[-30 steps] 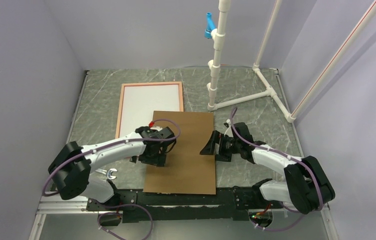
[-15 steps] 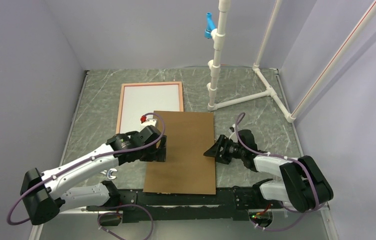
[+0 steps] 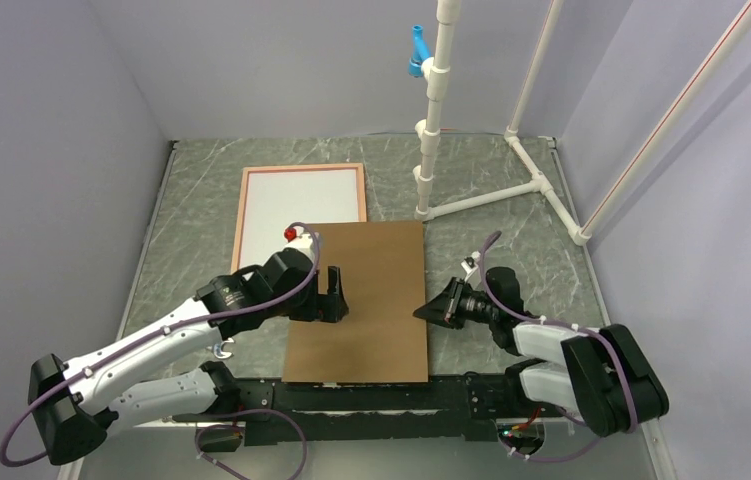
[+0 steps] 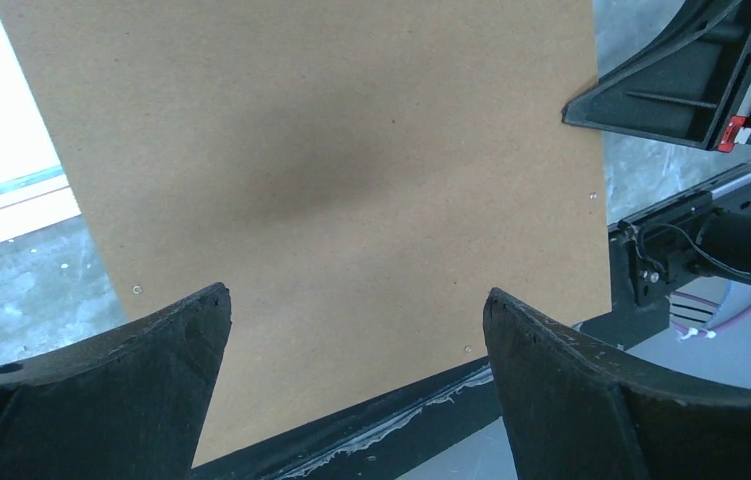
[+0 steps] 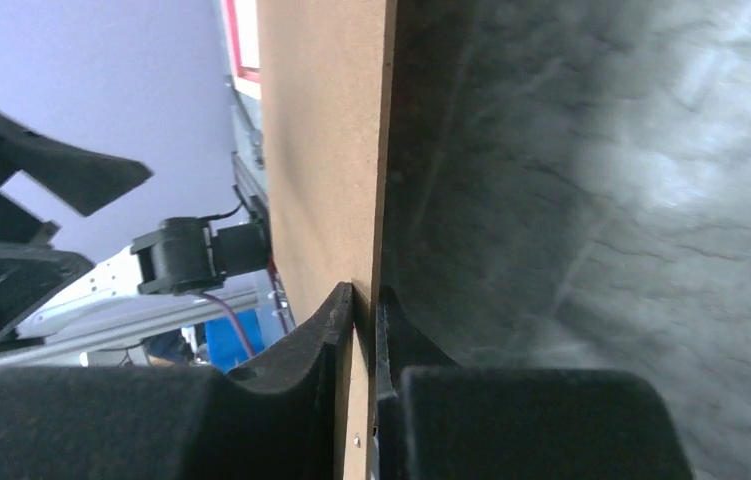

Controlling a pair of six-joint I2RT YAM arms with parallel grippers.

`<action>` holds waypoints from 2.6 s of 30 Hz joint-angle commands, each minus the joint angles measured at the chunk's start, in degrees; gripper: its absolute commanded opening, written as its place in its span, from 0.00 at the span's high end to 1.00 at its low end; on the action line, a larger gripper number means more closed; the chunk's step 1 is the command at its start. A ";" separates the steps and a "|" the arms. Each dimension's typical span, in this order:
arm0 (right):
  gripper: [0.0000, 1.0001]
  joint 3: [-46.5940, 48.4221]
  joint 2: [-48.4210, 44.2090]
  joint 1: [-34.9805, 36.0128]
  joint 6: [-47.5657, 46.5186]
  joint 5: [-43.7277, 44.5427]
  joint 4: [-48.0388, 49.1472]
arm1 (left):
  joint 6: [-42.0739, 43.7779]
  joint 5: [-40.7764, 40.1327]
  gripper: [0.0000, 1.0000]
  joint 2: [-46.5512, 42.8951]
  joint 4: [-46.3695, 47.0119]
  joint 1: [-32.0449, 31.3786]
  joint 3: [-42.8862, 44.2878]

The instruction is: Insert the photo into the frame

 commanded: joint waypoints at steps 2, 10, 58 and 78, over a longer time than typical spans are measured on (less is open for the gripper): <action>0.95 2.18 -5.78 -0.21 1.15 -4.27 6.32 | 0.71 3.29 0.00 -2.37 4.56 0.76 -1.35; 1.00 20.82 -19.22 -0.29 -12.74 1.85 -32.60 | 0.57 3.55 0.01 -3.55 4.35 1.38 -1.65; 1.00 63.80 -21.95 -0.32 -22.63 32.17 -82.15 | -0.57 5.38 0.01 0.48 6.60 1.55 -1.22; 1.00 58.91 -20.15 8.12 -19.68 31.09 -74.37 | -2.02 7.25 0.01 -0.21 11.85 1.56 -0.74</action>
